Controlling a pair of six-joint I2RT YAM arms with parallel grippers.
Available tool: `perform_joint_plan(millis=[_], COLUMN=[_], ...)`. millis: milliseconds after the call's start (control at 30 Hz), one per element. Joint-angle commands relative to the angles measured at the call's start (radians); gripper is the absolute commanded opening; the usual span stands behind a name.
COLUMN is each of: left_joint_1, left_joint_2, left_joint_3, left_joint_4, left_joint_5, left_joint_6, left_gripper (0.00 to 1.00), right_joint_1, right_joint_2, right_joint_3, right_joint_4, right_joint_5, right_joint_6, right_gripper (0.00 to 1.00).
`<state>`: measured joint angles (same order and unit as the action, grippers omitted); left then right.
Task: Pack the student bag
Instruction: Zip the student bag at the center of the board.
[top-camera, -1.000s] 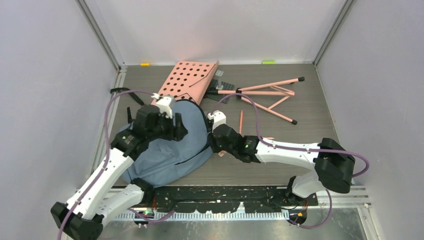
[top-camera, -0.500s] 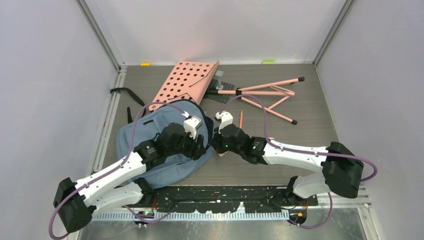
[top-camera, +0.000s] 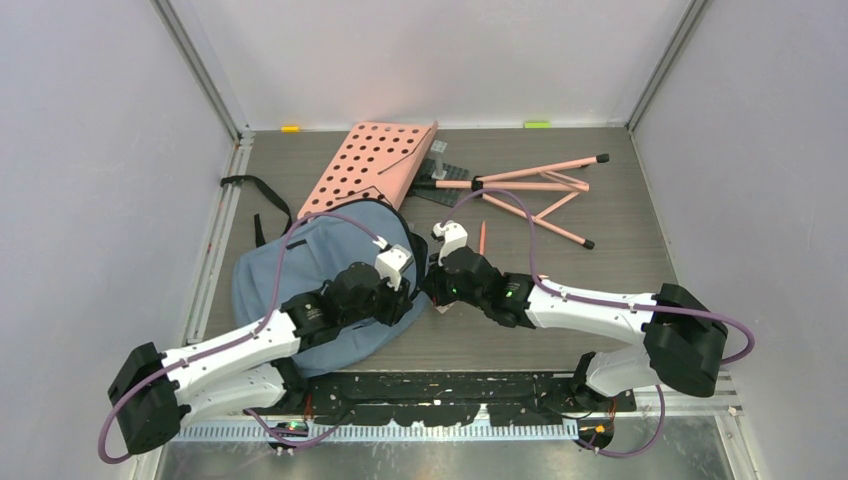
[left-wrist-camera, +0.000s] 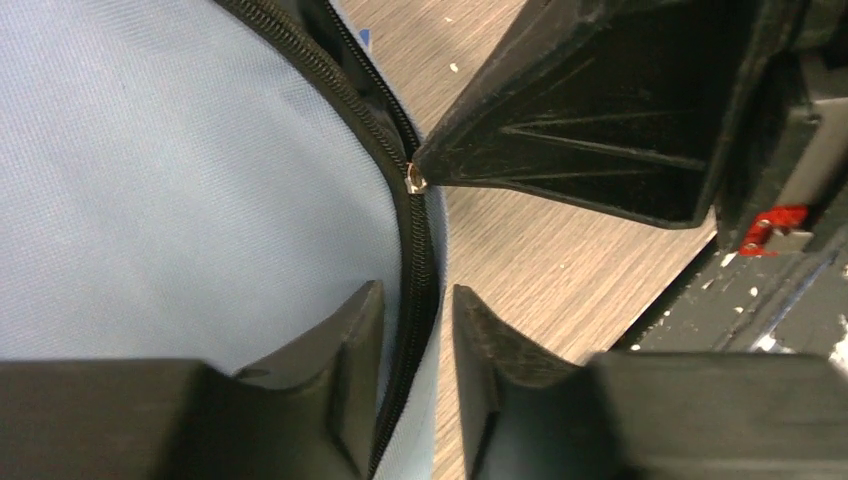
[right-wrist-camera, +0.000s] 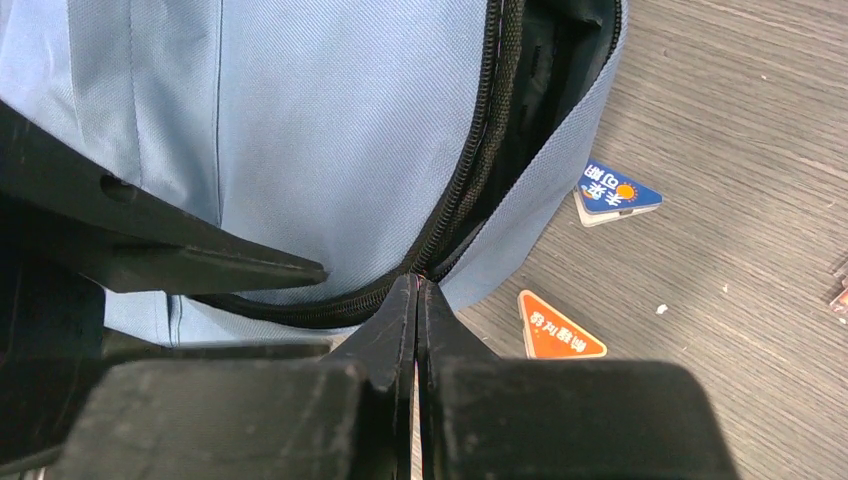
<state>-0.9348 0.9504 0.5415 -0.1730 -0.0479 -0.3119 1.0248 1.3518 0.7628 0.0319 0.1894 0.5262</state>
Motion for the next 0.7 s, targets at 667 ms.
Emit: perform_joint_plan(millis=[667], left_joint_1=[-0.012], left_joint_2=[-0.217], left_joint_3=[-0.113], left_joint_4=[-0.087], left_joint_5=[-0.057], left_joint_6=[-0.156], left_gripper=[0.0], right_joint_1=[-0.05], right_joint_2=[0.178], right_joint_3=[0.202], right_joint_4=[-0.026], right_joint_5=[0.339], right_joint_6=[-0.223], right_gripper=[0.01])
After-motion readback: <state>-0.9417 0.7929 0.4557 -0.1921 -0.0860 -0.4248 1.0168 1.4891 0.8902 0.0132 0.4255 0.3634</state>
